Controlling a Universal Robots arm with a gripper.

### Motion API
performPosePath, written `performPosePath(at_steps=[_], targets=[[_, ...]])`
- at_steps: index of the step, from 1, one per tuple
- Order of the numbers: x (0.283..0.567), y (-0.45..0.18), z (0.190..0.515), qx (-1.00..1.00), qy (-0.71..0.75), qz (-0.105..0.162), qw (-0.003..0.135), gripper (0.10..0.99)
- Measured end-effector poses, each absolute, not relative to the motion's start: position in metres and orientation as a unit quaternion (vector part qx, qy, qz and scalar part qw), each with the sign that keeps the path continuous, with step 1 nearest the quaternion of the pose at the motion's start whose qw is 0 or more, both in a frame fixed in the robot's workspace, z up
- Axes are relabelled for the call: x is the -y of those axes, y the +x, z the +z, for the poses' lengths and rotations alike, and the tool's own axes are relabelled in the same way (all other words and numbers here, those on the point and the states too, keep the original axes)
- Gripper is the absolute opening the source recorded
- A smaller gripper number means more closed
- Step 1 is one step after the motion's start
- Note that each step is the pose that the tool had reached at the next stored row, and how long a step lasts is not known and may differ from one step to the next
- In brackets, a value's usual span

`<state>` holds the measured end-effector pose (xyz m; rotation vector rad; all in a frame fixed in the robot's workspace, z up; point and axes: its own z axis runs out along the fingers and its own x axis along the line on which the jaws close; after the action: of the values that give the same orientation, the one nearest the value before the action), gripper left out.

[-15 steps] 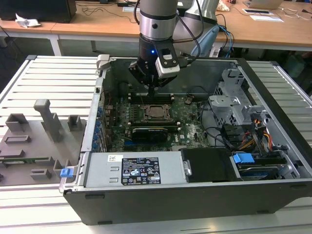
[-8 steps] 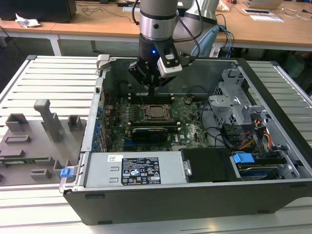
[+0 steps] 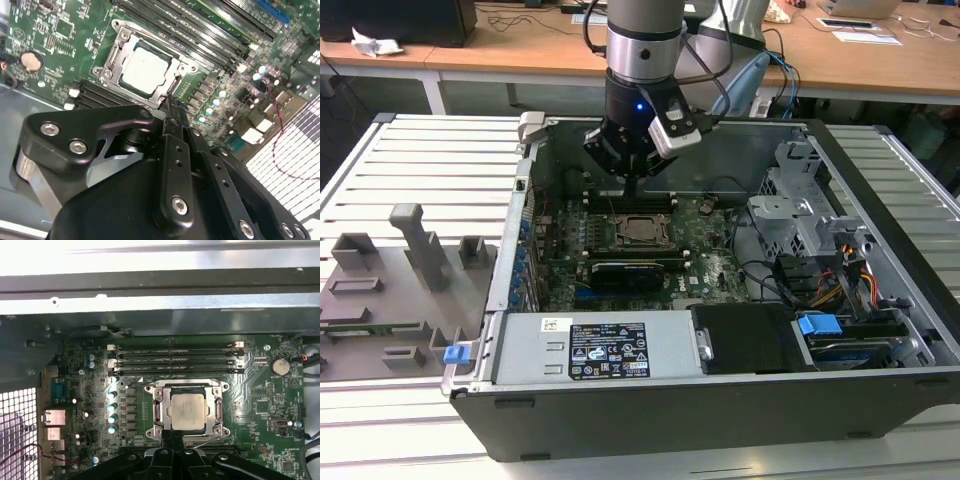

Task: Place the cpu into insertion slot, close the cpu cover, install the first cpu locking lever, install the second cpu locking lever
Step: 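Install the first cpu locking lever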

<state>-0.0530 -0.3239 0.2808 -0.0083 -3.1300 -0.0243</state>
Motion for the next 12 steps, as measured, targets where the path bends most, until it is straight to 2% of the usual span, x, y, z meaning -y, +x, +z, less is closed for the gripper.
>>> performPosePath(at_steps=[12], targets=[[0.324,-0.068,0.271,0.999,0.035,-0.009,0.001,0.106]])
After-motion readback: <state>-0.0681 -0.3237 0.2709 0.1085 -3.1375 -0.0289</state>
